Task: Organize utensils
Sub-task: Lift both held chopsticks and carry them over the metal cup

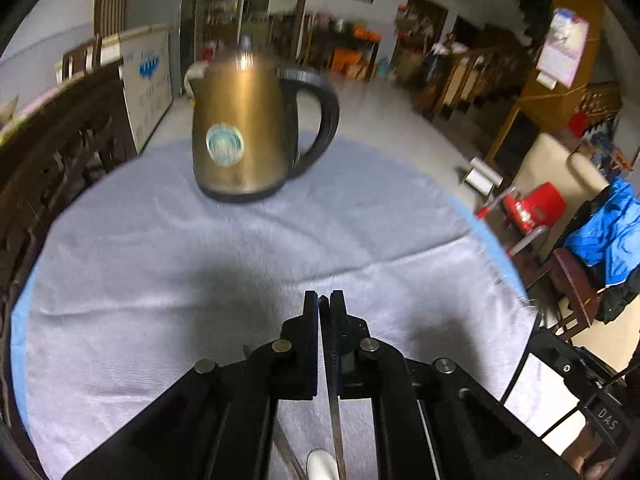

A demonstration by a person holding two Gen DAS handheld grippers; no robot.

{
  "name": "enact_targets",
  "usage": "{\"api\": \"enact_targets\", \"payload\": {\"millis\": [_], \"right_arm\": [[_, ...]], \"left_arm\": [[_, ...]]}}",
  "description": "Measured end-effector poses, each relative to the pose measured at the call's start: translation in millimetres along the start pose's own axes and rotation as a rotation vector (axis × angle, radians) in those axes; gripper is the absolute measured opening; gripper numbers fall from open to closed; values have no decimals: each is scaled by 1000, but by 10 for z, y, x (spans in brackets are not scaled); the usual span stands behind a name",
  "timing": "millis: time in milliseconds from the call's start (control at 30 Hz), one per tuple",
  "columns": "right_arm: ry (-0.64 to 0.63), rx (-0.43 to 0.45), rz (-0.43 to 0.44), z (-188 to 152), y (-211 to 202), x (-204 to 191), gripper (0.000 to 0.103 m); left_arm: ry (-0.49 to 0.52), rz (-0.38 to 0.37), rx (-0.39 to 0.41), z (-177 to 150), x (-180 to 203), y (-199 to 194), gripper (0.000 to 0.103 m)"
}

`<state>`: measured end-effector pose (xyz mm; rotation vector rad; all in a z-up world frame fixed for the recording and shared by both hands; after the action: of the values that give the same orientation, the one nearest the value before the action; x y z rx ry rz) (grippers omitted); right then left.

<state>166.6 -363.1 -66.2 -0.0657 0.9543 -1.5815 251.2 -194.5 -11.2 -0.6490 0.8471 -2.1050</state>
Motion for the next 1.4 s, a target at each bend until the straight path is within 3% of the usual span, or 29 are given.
{"api": "enact_targets", "payload": {"millis": [267, 500, 1000, 1400], "right_arm": [[-100, 130, 45, -116, -539, -426, 7], [-176, 217, 32, -255, -1009, -682, 7], [-230, 343, 43, -372, -1739, -1007, 7], [-339, 561, 116, -273, -2504, -1646, 7]], "left_arm": [[0, 8, 161, -81, -118, -687, 6], [-8, 46, 267, -258, -243, -1275, 5], [9, 57, 375, -475, -262, -2154, 5], [89, 10, 487, -630, 42, -3023, 5]]}}
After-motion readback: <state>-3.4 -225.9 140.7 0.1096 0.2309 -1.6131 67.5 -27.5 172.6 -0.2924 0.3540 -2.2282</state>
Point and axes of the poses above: each gripper's, at about its wrist camera, not at the fingertips, and y roughly the way its jaws point, x to its right, z to its top, the point moved 3 cm from there along y, roughly the way its jaws point
